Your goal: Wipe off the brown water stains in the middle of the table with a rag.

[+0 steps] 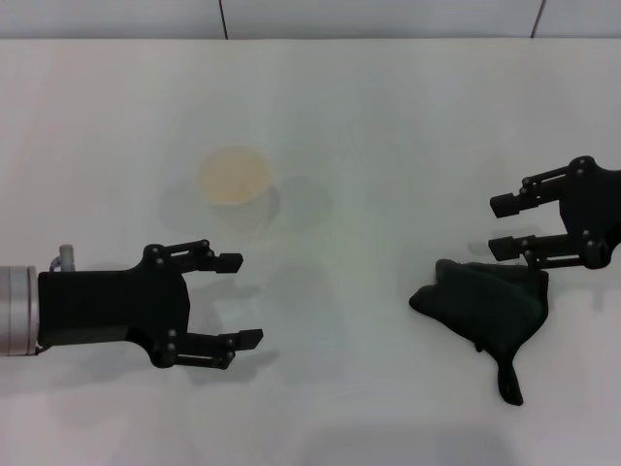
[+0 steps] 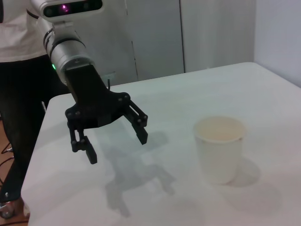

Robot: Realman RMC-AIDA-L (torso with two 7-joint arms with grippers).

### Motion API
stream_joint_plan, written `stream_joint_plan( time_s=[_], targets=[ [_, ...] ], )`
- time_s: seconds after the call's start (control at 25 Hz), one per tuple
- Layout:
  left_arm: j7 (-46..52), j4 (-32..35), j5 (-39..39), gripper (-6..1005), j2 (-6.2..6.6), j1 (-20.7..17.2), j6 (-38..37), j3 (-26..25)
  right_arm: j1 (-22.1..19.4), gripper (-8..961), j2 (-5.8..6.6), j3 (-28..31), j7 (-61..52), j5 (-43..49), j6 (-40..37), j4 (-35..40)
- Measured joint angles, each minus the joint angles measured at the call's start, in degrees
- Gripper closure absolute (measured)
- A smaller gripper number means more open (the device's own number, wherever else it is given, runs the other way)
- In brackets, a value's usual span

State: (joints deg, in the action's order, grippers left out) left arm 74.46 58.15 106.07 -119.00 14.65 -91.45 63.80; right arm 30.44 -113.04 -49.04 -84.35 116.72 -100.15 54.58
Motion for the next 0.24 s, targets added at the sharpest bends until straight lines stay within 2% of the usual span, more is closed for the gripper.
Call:
stream_joint_plan(
  time_s=[0.24],
  targets=[
    [0.24, -0.07, 0.38, 119, 0.0, 0.22, -0.04, 0.0, 0.75, 456, -0.03, 0.0, -0.3, 0.34, 0.51, -0.31]
  ],
)
